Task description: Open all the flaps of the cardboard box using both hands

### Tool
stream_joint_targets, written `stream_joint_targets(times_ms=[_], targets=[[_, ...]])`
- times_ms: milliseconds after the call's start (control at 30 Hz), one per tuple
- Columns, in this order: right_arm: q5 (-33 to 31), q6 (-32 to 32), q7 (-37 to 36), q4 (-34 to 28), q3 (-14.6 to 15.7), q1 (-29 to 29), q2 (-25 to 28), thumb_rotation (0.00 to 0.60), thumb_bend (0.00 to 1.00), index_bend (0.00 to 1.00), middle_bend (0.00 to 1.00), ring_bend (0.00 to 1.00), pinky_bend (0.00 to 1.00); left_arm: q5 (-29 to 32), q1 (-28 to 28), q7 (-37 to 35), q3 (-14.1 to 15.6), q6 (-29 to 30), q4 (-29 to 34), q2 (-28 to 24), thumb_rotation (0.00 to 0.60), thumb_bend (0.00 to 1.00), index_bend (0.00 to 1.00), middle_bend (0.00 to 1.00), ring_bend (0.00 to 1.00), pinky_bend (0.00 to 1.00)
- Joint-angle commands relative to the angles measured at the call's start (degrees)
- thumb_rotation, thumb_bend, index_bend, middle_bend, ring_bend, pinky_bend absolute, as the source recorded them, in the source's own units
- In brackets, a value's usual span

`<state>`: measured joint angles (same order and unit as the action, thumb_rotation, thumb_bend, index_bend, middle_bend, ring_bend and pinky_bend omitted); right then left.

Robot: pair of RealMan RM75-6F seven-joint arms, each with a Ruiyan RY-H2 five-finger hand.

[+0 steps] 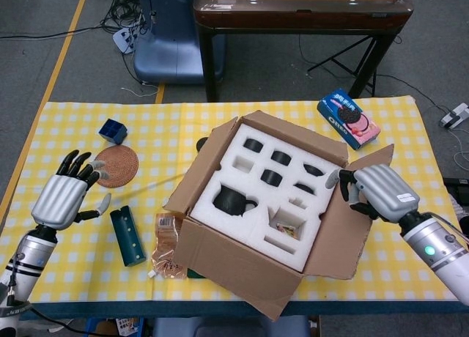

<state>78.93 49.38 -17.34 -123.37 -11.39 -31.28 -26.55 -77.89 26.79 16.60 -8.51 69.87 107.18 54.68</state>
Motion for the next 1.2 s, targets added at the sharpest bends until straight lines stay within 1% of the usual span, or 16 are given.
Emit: stream_joint_targets(times_ms=[33,267,400,500,633,700,800,833,867,933,1067,1200], targets=[[1.5,1.6,-1.0,0.7,1.6,2.6,0.4,0.6,1.0,0.4,0.6,0.57,0.65,0.1,-0.1,0.0,0.0,0.1,0.1,-0.1,0.199,0.45,0.41,0.22,0.09,0.0],[2.7,3.0,-2.8,2.2,3.7,6.1,0.8,0.6,1.0,0.4,0.6,0.57,0.66,0.1,-0.2,-0.2,0.0,0.0,0.5,-0.6,0.199,0.45,0.41,0.22,0.09,0.0],[1.6,3.5,-1.8,4.5,4.1,7.0,-1.2,0.6,1.0,0.4,0.6,0.57,0.66,-0.1,-0.2,-0.2,0.1,0.0,0.5,-0.2,0.199,0.45,0.41,0.22,0.09,0.0],[1.5,4.0,-1.7,4.9,4.2,7.4,-2.6,0.6,1.0,0.4,0.56,0.54,0.66,-0.1,-0.3,-0.3,0.2,0.0,0.4,-0.1,0.199,0.45,0.41,0.22,0.09,0.0],[2.5,6.3,-0.8,6.1,4.9,8.8,-5.0,0.6,0.99,0.38,0.44,0.42,0.58,0.0,-0.7,-1.3,0.4,0.2,-0.6,0.7,0.201,0.45,0.41,0.22,0.09,0.0],[2.8,7.7,-0.1,6.7,5.3,9.7,-6.2,0.6,0.91,0.34,0.39,0.37,0.53,0.3,-0.9,-1.9,0.7,0.0,-1.4,1.1,0.2,0.45,0.41,0.22,0.09,0.0],[3.3,10.7,2.7,7.9,6.1,11.6,-8.4,0.6,0.71,0.29,0.34,0.31,0.47,0.6,-1.4,-2.3,1.1,0.3,-2.6,1.6,0.202,0.45,0.4,0.22,0.09,0.0],[3.5,12.1,4.2,8.4,6.4,12.4,-9.3,0.6,0.65,0.27,0.31,0.29,0.44,0.8,-1.8,-2.3,1.2,0.6,-3.1,1.8,0.207,0.45,0.4,0.22,0.09,0.0],[3.7,13.4,5.4,8.9,6.6,13.0,-10.1,0.6,0.61,0.25,0.29,0.28,0.42,1.0,-2.0,-2.5,1.3,0.9,-3.5,2.0,0.215,0.45,0.4,0.22,0.09,0.0],[3.8,16.2,7.7,10.0,6.9,14.5,-12.0,0.6,0.59,0.24,0.28,0.26,0.4,1.6,-2.6,-3.2,1.3,1.4,-4.7,2.5,0.223,0.45,0.4,0.22,0.09,0.0],[4.2,19.2,9.9,11.8,7.8,16.4,-14.7,0.6,0.58,0.24,0.28,0.26,0.4,2.5,-3.9,-3.8,1.8,2.3,-6.7,3.3,0.25,0.45,0.4,0.22,0.09,0.0],[5.3,22.7,13.1,14.1,8.5,18.4,-17.2,0.6,0.58,0.23,0.28,0.26,0.4,2.8,-5.5,-4.0,2.4,3.7,-7.7,3.3,0.25,0.45,0.4,0.22,0.09,0.0]])
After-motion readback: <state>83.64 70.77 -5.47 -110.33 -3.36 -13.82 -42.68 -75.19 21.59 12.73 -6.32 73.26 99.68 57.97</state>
